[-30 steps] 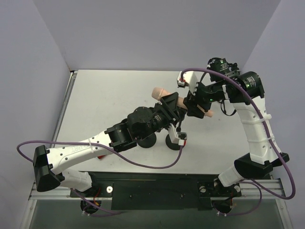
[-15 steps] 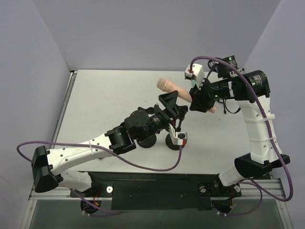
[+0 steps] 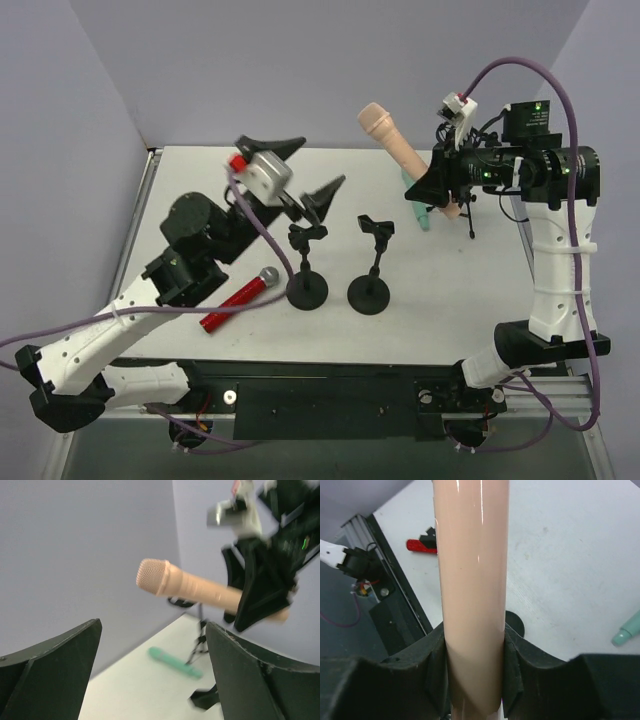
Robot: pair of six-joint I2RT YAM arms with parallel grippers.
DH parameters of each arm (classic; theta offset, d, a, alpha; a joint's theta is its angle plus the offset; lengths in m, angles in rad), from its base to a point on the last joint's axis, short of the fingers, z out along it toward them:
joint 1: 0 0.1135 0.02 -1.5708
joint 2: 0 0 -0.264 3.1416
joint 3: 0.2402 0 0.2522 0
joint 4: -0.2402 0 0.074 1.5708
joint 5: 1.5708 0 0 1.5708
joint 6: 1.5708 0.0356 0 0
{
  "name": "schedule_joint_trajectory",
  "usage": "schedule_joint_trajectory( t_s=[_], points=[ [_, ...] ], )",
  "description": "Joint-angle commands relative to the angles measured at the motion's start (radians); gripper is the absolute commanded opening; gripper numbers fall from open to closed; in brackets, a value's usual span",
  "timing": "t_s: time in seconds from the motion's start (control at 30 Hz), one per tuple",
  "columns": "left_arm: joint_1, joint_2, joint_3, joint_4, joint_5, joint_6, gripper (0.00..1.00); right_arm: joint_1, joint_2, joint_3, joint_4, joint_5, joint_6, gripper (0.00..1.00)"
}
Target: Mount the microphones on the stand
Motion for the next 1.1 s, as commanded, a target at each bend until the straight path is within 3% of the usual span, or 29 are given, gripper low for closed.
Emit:
schedule_joint_trajectory(
  t_s=[0.0,0.07,0.2,0.63,0.87,0.97,1.07],
  points=[
    [0.233,0.019,0.127,-0.032,0.254,-0.933,0.97,-0.009,-0.007,0.025,0.146,-0.27,0.172,0.01],
    [0.276,0.03,0.07,0.072,0.313,-1.116,0.97,-0.006,-0.008,0.014,0.169,-0.295,0.197,0.01],
    [0.293,0.108,0.056,0.149,0.373,-1.267,0.97,0.0,-0.04,-0.051,0.216,-0.315,0.231,0.01],
    [0.252,0.215,0.018,0.321,0.347,-1.353,0.92,0.045,-0.125,-0.262,0.396,-0.341,0.346,0.02],
    [0.206,0.283,0.041,0.418,0.324,-1.381,0.81,0.074,-0.126,-0.3,0.437,-0.344,0.364,0.02],
    [0.199,0.298,0.044,0.432,0.301,-1.389,0.64,0.075,-0.132,-0.317,0.446,-0.342,0.364,0.02],
    [0.198,0.308,0.05,0.41,0.266,-1.392,0.59,0.08,-0.14,-0.335,0.459,-0.348,0.389,0.03]
  ],
)
